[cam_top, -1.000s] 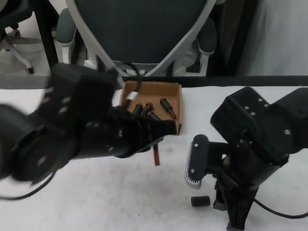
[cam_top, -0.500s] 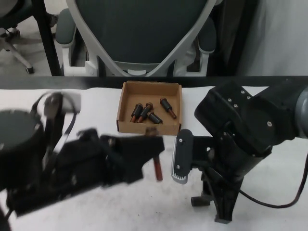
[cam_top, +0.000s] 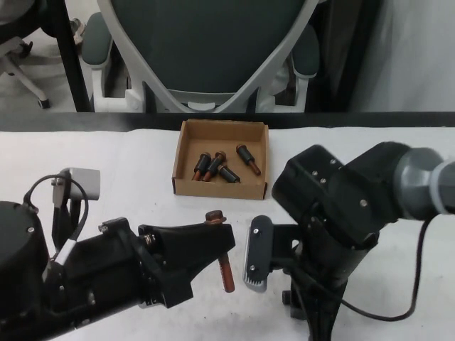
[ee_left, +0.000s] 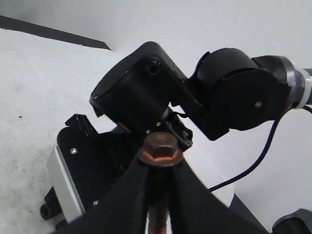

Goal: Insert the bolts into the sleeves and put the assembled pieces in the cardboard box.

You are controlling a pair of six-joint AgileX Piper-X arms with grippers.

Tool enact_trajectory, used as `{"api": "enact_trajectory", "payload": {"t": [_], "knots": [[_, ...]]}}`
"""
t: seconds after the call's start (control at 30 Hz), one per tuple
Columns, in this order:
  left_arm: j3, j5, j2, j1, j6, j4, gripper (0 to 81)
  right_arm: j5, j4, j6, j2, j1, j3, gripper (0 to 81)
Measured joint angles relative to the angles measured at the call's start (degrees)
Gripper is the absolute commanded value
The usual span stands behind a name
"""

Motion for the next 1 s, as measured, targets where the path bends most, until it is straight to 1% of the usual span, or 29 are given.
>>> {"api": "enact_trajectory", "payload": {"t": [0.1, 0.13, 0.2, 0.27, 0.3, 0.33, 0.6, 0.73, 0.83, 0.87, 0.9, 1.0], "knots": [[0.0, 0.0, 0.0, 0.0, 0.0, -0.1, 0.8, -0.1, -0.1, 1.7, 0.7, 0.0, -0.6, 36.9], [0.0, 0.1, 0.0, 0.0, 0.0, -0.1, 0.8, -0.1, 0.1, 2.2, 0.9, 0.0, -0.7, 34.9], [0.0, 0.8, 0.0, 0.0, 0.0, -0.1, 0.8, -0.4, 0.5, 3.0, 1.2, 0.0, -1.0, 25.0], [0.0, 0.9, 0.0, 0.0, 0.0, -0.1, 0.8, -0.8, 0.9, 3.4, 1.3, 0.2, -1.0, 11.3], [0.0, 0.9, 0.0, 0.0, 0.0, -0.1, 0.8, -1.0, 0.9, 3.6, 1.3, 0.2, -1.0, 2.2], [0.0, 1.0, 0.0, 0.0, 0.0, -0.1, 0.8, -1.0, 0.9, 3.8, 1.3, 0.2, -1.0, 0.3], [0.0, 2.2, 0.0, 0.0, -0.9, -0.1, 0.8, -1.4, 0.9, 10.0, 1.3, 0.2, -1.0, 0.3], [0.0, 2.2, 0.0, 0.0, -1.0, -0.1, 0.8, -4.9, -1.6, 13.8, 0.0, 0.2, -0.1, 0.3], [0.0, 2.2, 0.0, 0.0, -0.3, -0.1, 0.8, -8.0, -5.4, 16.7, -3.1, 0.4, 2.3, 0.3], [0.0, 2.3, 0.0, 0.0, 0.1, -0.1, 0.8, -8.9, -8.5, 18.7, -6.2, 0.4, 4.6, 0.3], [0.0, 2.2, 0.0, 0.0, 0.6, -0.1, 0.8, -8.9, -9.0, 18.9, -6.6, 0.4, 4.6, 0.3], [0.0, 2.2, 0.0, 0.0, 3.7, -0.1, 0.8, -9.3, -14.5, 22.2, -12.4, 0.4, 9.0, 0.3]]}}
